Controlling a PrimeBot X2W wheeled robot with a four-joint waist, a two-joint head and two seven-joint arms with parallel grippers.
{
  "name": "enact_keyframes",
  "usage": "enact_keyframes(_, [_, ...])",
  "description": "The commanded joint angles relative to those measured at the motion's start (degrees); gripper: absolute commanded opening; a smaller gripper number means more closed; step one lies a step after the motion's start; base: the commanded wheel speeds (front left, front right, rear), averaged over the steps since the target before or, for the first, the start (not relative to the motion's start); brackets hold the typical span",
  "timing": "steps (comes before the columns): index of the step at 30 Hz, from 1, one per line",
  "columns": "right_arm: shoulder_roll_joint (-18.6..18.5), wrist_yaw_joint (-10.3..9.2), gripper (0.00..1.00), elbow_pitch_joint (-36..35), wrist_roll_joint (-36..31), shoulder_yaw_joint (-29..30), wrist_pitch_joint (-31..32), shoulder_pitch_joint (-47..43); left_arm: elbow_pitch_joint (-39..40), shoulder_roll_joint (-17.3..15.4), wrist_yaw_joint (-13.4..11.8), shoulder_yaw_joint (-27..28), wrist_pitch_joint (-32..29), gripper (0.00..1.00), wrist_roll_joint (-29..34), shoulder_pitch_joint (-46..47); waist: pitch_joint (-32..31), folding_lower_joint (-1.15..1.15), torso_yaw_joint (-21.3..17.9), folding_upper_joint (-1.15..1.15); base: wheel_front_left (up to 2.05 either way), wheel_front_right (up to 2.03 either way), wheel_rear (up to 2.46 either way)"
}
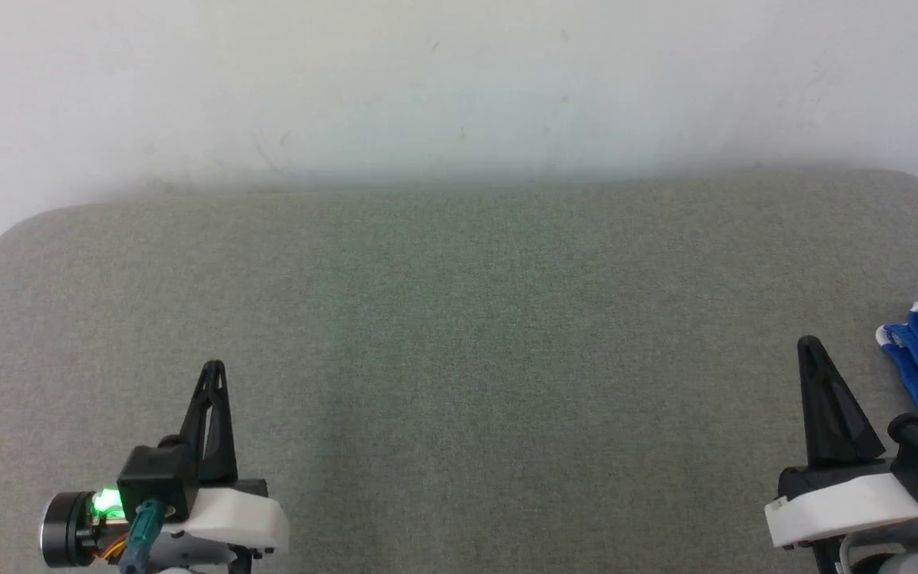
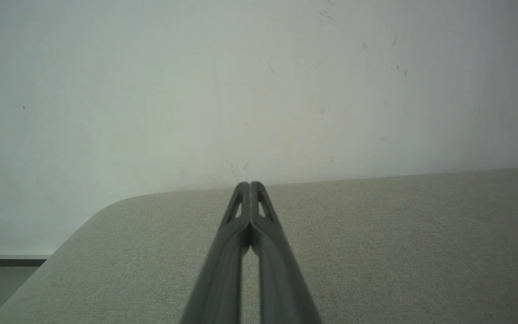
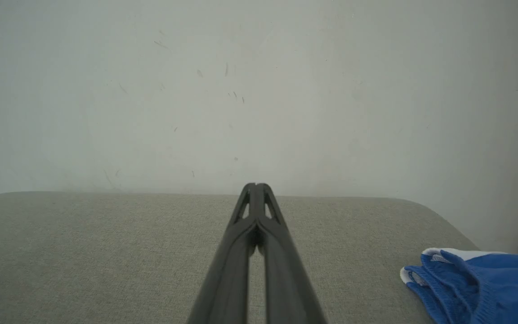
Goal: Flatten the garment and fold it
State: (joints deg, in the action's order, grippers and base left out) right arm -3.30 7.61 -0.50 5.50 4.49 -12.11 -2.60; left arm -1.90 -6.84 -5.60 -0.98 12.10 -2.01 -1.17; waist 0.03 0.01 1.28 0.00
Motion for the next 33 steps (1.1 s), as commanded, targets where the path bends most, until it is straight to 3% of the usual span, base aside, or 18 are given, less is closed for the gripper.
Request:
enact_keyframes(1, [0.1, -0.02, 0.00, 0.0, -0.4, -0.2, 0.2, 0.4, 0.3, 0.4, 0.3, 0.1, -0.2, 0.00, 0.4, 0.2, 0.0, 0.00, 0.0, 0.00, 0.00, 0.00, 0.00])
enact_keyframes(33, [0.2, -0.05, 0.00, 0.2, -2.0, -1.6, 4.0, 1.1, 0.8, 1.5, 2.0, 0.4, -4.0, 0.00, 0.9, 0.5, 0.0, 0.00, -0.4, 0.00, 0.00, 0.00, 0.00])
